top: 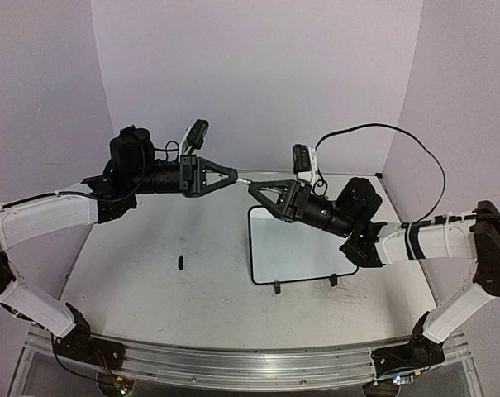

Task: Write a sentence on the whiteboard
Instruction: Pass from the left arm to the right

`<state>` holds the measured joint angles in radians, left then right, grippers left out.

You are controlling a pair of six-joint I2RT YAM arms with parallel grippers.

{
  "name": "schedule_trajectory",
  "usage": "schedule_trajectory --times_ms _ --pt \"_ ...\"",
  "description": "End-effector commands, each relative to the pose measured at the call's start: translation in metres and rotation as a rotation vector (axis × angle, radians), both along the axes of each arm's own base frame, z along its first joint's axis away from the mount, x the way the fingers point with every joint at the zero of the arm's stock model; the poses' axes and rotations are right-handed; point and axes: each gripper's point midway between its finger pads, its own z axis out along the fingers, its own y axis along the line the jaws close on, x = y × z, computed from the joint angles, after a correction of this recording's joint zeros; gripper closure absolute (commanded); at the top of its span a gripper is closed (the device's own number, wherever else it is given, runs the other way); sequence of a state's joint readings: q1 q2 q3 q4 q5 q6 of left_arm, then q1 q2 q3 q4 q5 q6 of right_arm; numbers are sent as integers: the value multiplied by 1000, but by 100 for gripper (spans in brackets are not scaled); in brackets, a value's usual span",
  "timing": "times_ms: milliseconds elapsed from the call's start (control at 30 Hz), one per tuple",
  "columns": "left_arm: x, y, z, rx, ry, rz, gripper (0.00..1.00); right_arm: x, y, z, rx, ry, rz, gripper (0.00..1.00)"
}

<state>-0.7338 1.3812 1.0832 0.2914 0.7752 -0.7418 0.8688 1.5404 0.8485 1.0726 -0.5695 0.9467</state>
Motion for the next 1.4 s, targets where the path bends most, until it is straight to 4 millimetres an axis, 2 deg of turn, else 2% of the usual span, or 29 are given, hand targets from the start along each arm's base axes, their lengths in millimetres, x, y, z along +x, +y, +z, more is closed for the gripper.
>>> schedule_trajectory --times_ms 0,200,400,500,767,1067,1233,1367 --pt "-13 -1 5 -18 -14 -39 100 -5 4 32 80 -66 25 75" --pt "-14 0 6 -19 -23 -34 100 -4 4 37 99 -51 30 79" --pt "-12 2 5 -18 -26 -18 100 -2 5 38 108 -30 36 70" --pt "-12 2 5 -18 -31 -14 100 -3 8 36 104 -28 53 70" --pt "-14 3 4 -17 -34 -22 100 1 8 35 115 7 46 84" --pt "-16 3 5 -18 -45 -27 100 4 14 37 122 32 66 75" --pt "-16 4 5 -18 -50 -29 100 7 16 31 118 67 67 82" --pt "-17 4 4 -16 -57 -30 100 10 18 28 118 94 71 95"
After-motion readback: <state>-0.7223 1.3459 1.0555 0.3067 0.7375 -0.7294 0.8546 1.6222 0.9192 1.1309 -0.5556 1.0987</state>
